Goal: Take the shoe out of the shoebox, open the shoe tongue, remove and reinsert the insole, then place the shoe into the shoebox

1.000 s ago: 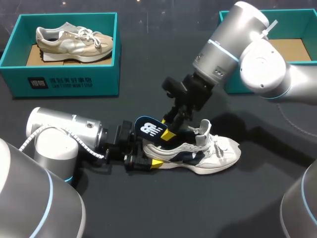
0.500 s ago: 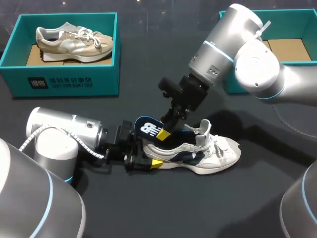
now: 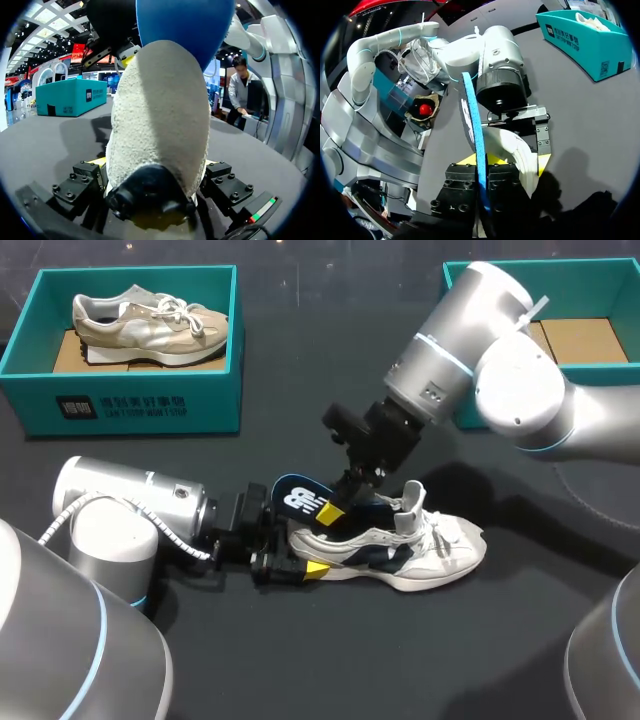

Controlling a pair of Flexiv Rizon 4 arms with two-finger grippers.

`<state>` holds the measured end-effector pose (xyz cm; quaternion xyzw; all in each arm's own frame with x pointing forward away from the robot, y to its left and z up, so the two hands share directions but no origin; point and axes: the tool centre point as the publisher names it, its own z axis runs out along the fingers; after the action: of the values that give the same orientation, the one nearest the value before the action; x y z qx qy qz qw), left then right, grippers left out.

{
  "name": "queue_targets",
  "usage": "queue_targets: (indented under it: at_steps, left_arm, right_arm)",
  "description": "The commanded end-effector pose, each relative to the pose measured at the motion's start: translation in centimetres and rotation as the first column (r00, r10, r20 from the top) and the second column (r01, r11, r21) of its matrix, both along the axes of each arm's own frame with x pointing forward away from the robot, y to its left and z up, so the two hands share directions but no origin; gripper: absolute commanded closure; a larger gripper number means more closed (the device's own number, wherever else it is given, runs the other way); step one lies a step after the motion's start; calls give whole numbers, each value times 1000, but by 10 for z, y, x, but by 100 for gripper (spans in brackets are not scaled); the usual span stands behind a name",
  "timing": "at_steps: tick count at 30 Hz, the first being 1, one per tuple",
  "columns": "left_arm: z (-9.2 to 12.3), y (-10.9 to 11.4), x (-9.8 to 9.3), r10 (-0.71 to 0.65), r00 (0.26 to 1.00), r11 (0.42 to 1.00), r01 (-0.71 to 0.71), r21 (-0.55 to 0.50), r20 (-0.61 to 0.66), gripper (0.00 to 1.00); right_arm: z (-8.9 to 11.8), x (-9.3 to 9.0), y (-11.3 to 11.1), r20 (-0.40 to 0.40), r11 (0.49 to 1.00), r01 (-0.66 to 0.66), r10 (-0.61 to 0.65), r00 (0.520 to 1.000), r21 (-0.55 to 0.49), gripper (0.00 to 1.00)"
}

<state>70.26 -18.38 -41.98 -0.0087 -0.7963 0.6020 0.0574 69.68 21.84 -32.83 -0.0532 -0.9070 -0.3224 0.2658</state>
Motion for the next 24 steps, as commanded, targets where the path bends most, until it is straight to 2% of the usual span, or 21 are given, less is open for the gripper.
queue_targets:
  at_steps: [1, 7, 21, 23, 24]
  left_arm:
    - [-3, 1, 1, -2, 1000, 1000, 2, 3, 0, 100]
    - [-3, 1, 1, -2, 1000, 1000, 2, 3, 0, 100]
    - [-3, 1, 1, -2, 1000, 1000, 2, 3, 0, 100]
    - [-3, 1, 1, -2, 1000, 1000, 2, 3, 0, 100]
    - [-3, 1, 1, -2, 1000, 1000, 2, 3, 0, 100]
  right_arm:
    - [9, 0, 5, 30, 1000, -12, 12, 999, 1, 100]
    - [31, 6, 20, 130, 995, -82, 74, 989, 64, 100]
    - [31, 6, 20, 130, 995, -82, 74, 989, 64, 100]
    - [43, 8, 26, 150, 993, -95, 85, 985, 66, 100]
    - [51, 8, 27, 192, 989, -107, 86, 977, 99, 100]
